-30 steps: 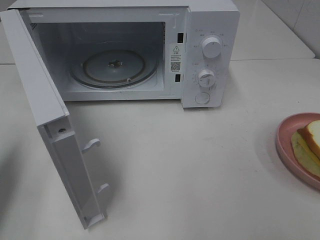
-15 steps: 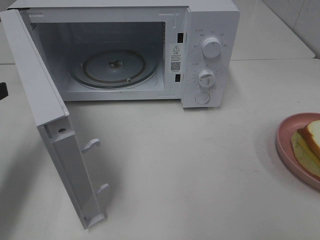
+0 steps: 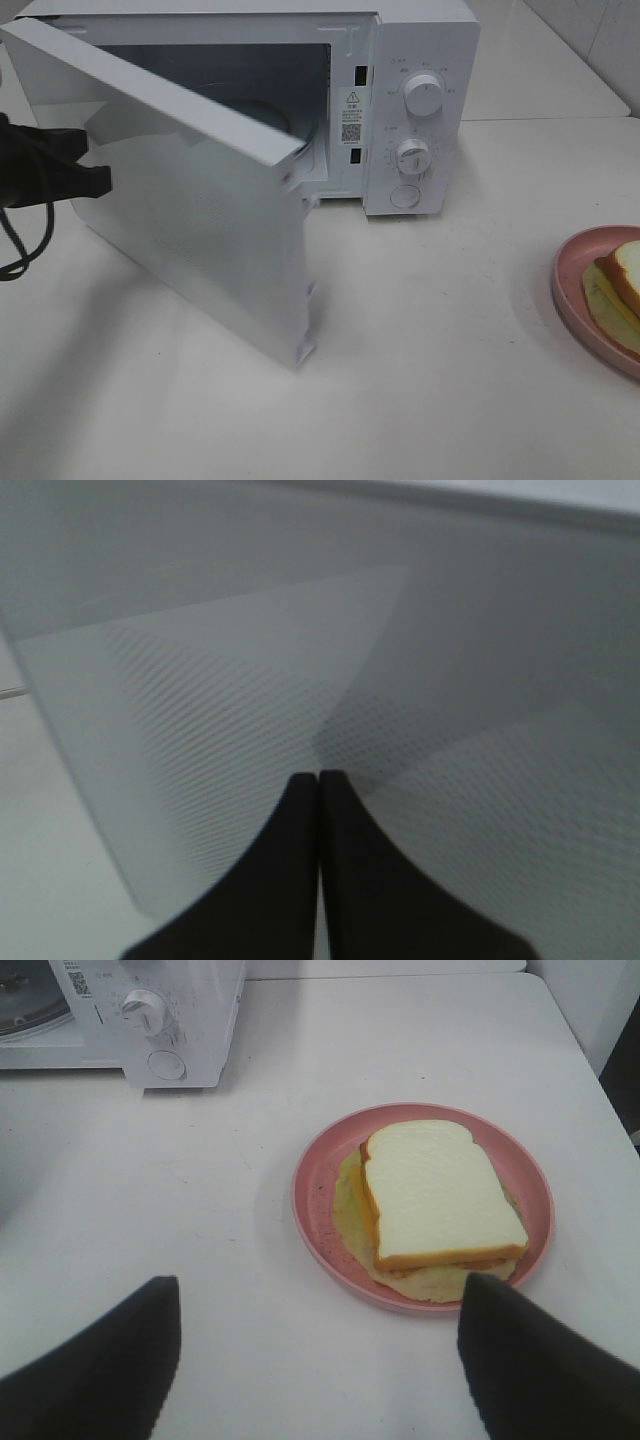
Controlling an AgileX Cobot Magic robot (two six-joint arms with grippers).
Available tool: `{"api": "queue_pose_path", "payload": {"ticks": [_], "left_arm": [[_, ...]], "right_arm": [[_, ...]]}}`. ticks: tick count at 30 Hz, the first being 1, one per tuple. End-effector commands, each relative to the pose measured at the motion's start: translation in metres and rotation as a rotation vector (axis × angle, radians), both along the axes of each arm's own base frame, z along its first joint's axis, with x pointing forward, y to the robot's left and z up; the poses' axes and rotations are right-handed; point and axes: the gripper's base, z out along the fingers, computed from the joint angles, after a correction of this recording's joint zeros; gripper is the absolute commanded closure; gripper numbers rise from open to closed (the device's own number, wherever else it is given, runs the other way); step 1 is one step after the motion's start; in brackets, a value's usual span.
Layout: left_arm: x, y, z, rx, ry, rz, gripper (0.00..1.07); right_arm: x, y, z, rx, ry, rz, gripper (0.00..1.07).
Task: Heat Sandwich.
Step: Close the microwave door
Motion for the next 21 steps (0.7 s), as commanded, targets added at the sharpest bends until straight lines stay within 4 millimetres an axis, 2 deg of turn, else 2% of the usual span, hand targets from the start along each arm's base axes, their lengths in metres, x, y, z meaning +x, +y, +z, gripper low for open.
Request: {"api": "queue_pose_path", "payload": {"ticks": [1,11,13,21], "left_arm": [[0.009,-0.019,0.005,-0.012,-0.042,-0.054,1.07],[0.031,-0.057,0.003,-0.050,-0.043,-0.096,1.07],[0.035,-0.071,0.002,-0.060,-0.047,-0.105,1.07],[0.042,-0.103,0.002,-0.032,-0.068,-0.135,1.07]], "right_arm": [[-0.004,0.000,0.000,-0.002,-0.026,0.001,0.33],[-0.004,0.000,0.000,-0.002,-0.026,0.001,0.33],[-0.004,0.000,0.000,-0.002,-0.026,0.001,0.33],[-0.004,0.000,0.000,-0.002,-0.026,0.001,0.33]]}}
